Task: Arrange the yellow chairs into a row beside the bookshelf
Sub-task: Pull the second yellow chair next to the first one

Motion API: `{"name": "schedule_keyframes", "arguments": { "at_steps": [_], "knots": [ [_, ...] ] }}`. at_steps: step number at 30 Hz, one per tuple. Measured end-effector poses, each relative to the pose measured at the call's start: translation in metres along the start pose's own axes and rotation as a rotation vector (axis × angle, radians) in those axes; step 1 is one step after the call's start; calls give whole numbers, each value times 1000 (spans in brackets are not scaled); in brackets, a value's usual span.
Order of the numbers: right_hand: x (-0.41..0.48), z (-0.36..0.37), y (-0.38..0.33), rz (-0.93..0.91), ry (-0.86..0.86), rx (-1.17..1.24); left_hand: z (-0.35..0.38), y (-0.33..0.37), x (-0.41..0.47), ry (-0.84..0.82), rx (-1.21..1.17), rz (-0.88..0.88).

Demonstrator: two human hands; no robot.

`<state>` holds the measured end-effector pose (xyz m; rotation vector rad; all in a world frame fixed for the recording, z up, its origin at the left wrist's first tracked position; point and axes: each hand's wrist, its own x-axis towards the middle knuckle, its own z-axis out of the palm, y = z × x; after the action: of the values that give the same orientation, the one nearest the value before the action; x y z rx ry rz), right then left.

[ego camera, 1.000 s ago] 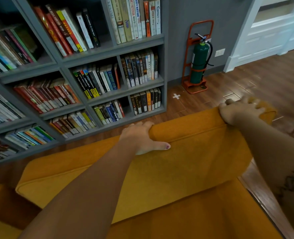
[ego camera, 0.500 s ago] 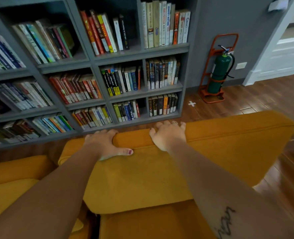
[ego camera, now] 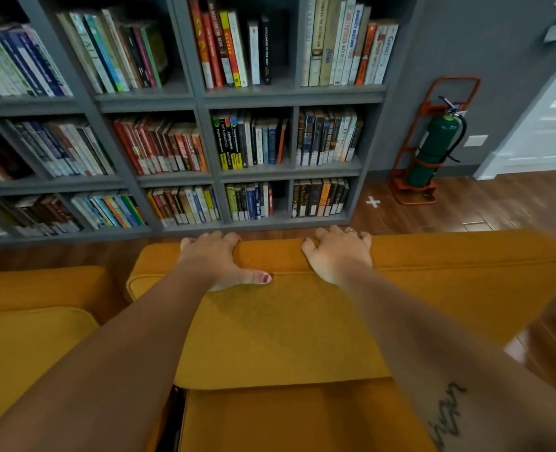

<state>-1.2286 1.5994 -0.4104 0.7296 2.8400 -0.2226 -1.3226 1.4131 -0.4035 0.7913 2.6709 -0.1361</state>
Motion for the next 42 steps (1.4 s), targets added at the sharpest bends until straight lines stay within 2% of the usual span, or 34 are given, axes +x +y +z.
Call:
{"name": "schedule_keyframes", "arguments": {
  "at_steps": [24, 42],
  "knots": [
    [-20, 2, -10, -2, -24, -13, 16, -10, -27, 78, -33, 0],
    [-21, 4, -28, 50, -15, -43, 16, -27, -25, 63, -65, 38]
  ]
}}
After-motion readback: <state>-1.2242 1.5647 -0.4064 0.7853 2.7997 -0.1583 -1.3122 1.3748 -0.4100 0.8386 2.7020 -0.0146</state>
